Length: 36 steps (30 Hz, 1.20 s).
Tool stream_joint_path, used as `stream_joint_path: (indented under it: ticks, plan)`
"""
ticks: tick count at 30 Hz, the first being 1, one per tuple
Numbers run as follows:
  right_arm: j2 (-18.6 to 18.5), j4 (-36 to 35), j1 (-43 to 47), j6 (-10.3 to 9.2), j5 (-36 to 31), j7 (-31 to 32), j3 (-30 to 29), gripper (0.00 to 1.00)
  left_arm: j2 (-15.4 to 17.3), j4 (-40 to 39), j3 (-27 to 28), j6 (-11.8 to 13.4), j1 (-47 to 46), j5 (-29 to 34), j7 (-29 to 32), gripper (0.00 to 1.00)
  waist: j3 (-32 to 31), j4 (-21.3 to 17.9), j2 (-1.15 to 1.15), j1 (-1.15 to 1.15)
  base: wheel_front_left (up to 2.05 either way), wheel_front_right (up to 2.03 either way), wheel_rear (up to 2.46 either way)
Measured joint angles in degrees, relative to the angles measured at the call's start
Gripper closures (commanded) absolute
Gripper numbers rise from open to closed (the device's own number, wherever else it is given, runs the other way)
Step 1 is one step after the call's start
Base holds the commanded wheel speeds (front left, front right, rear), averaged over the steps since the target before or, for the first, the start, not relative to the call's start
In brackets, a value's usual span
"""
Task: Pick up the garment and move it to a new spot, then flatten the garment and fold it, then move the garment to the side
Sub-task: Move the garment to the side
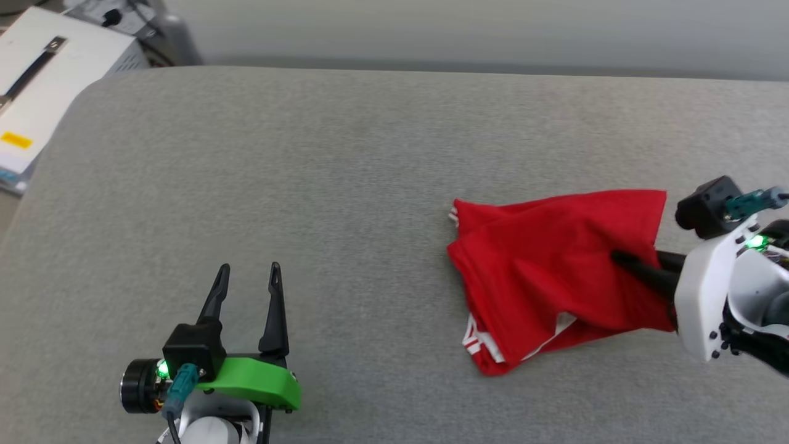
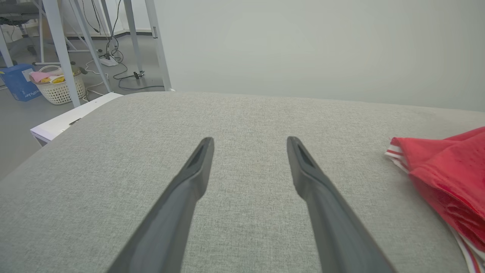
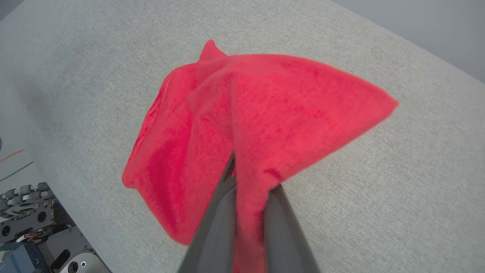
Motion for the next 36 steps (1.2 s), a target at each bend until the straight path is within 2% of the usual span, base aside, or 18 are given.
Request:
stream_joint_path:
  ticks: [4, 9, 15, 22, 33, 36]
  plan:
    - [-2.6, 0.0, -1.3, 0.00, 0.1, 0.2, -1.1, 1.00, 0.0, -0.8, 0.6, -0.1, -0.1, 0.6, 0.0, 0.00, 0.2, -3.4, 0.00, 0.00, 0.00, 0.00, 0.00]
    - [-5.3, 3.1, -2.6, 0.00, -0.2, -0.3, -3.7, 1.00, 0.0, -2.1, 1.2, -0.5, -1.3, 1.8, 0.0, 0.00, 1.9, -7.0, 0.00, 0.00, 0.00, 0.00, 0.00]
    - [-8.7, 11.1, -6.2, 0.00, -2.3, -2.5, -5.5, 1.00, 0.7, -4.0, 1.9, -1.0, -4.9, 2.9, 0.0, 0.00, 6.9, -9.7, 0.00, 0.00, 0.00, 0.00, 0.00]
    - [-12.5, 22.0, -12.9, 0.01, -7.4, -5.1, -5.4, 1.00, 2.0, -6.4, 1.8, -1.5, -8.8, 4.4, 0.0, 0.00, 13.8, -10.9, 0.00, 0.00, 0.00, 0.00, 0.00]
    - [-13.5, 39.2, -21.1, 0.01, -11.4, -8.0, -8.5, 1.00, 2.4, -9.4, 1.3, -1.5, -11.5, 5.2, 0.0, 0.00, 22.5, -11.0, 0.00, 0.01, 0.00, 0.00, 0.00]
    - [-12.0, 43.0, -22.5, 0.01, -11.9, -8.7, -9.5, 1.00, 2.4, -9.4, 1.3, -1.4, -11.5, 5.5, 0.0, 0.00, 23.4, -10.6, 0.00, 0.01, 0.00, 0.00, 0.00]
